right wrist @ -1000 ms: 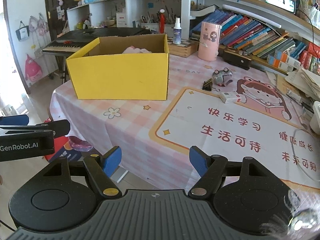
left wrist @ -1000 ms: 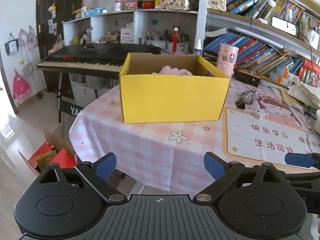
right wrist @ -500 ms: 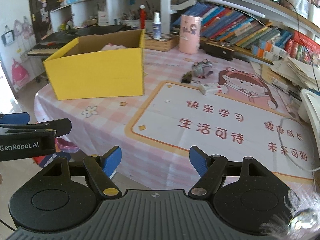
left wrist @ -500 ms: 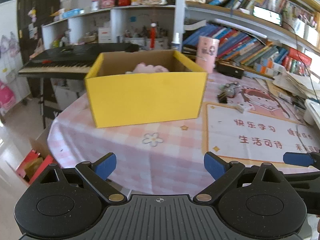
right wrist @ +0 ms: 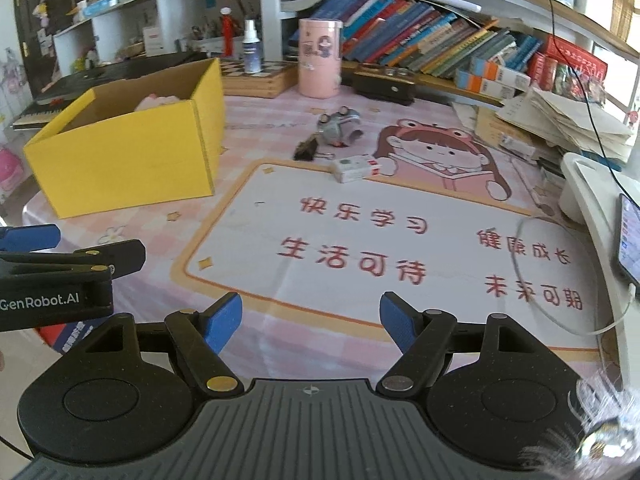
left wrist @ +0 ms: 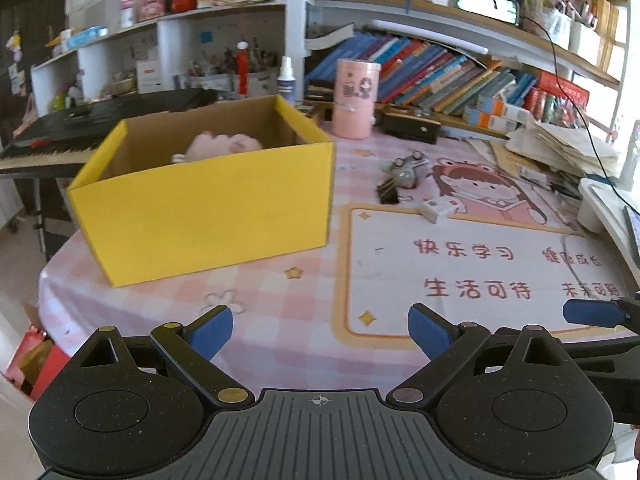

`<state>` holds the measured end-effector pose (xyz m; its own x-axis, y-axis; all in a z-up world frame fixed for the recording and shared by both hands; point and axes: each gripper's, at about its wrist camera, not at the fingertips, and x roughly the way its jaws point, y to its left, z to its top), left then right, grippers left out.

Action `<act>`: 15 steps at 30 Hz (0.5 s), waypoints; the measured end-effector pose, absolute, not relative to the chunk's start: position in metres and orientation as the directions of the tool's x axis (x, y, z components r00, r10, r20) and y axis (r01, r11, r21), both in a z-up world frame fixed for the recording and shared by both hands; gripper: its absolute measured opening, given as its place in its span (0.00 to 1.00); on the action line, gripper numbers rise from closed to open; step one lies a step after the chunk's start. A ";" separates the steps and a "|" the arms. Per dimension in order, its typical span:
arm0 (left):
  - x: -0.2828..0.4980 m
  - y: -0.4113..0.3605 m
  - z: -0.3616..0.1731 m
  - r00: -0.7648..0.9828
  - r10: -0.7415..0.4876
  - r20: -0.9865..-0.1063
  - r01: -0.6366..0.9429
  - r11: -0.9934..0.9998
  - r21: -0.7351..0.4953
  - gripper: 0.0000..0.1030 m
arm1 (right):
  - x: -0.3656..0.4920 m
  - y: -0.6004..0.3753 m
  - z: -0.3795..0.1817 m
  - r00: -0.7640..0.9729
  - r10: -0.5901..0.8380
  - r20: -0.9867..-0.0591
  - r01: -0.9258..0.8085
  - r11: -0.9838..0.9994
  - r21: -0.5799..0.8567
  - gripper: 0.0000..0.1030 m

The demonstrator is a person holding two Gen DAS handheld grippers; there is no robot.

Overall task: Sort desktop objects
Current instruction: 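Move both open tools toward the small white box and black binder clip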

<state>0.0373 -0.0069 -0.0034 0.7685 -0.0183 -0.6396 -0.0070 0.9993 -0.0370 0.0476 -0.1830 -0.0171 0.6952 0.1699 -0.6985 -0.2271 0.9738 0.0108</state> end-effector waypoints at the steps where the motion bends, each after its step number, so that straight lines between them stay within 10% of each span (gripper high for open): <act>1: 0.040 -0.010 -0.004 0.767 -0.022 -0.641 -0.002 0.999 -0.038 0.93 | 0.050 -0.186 -0.018 0.694 0.167 -0.700 -0.223 0.975 0.011 0.72; 15: 0.083 -0.045 -0.009 0.745 -0.038 -0.666 0.008 0.999 -0.047 0.93 | 0.092 -0.220 -0.022 0.667 0.153 -0.729 -0.218 0.976 0.006 0.72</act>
<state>0.0829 -0.0453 -0.0093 0.7453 -0.0375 -0.6656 0.0084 0.9989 -0.0469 0.0923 -0.2197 -0.0217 0.6671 0.1534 -0.7290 -0.2176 0.9760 0.0062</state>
